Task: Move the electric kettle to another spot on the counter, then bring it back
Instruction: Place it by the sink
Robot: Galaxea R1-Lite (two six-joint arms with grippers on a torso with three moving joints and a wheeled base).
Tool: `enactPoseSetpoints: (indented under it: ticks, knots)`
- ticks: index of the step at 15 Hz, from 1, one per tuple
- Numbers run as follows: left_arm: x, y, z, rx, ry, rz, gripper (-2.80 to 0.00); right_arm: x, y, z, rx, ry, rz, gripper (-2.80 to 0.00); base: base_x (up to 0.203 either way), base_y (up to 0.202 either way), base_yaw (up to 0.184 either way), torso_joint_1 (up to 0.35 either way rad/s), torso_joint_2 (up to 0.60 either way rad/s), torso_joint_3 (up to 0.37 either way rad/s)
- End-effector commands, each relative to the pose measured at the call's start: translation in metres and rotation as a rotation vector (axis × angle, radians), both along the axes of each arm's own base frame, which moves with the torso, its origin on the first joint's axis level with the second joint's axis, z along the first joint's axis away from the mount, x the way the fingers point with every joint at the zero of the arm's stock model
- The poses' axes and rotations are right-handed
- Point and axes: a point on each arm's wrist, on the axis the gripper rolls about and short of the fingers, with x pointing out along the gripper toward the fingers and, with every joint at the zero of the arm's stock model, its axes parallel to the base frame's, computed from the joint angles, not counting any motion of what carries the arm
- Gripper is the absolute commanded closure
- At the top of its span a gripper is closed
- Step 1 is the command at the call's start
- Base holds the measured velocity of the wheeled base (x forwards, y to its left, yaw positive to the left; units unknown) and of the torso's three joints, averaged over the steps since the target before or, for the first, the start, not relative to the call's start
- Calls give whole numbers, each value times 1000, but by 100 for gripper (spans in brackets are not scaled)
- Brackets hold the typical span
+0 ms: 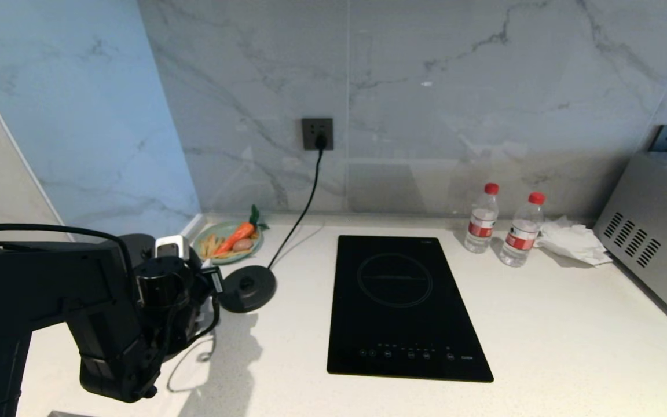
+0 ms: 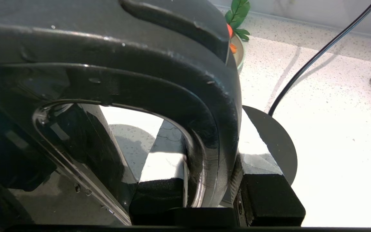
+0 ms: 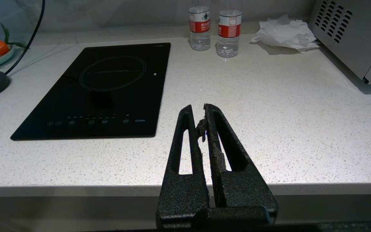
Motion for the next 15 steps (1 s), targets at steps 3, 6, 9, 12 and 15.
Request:
enactPoseSetpoints:
  ticks: [3,6,9,12,15]
  knots:
    - [1,1,0,7,-6,6,0,0,0,0,0,3,-1,0,0,0,0,0,0,0]
    - [-2,1,0,8,3,5,0,0,0,0,0,3,0,0,0,0,0,0,0,0]
    - [-19,4,-9,20,72,6,0,0,0,0,0,3,0,0,0,0,0,0,0,0]
    - [-21,6,-8,16,73,12,-280,0,0,0,0,1,0,0,0,0,0,0,0,0]
    - [-18,5,-6,15,61,6,-280,0,0,0,0,3,0,0,0,0,0,0,0,0]
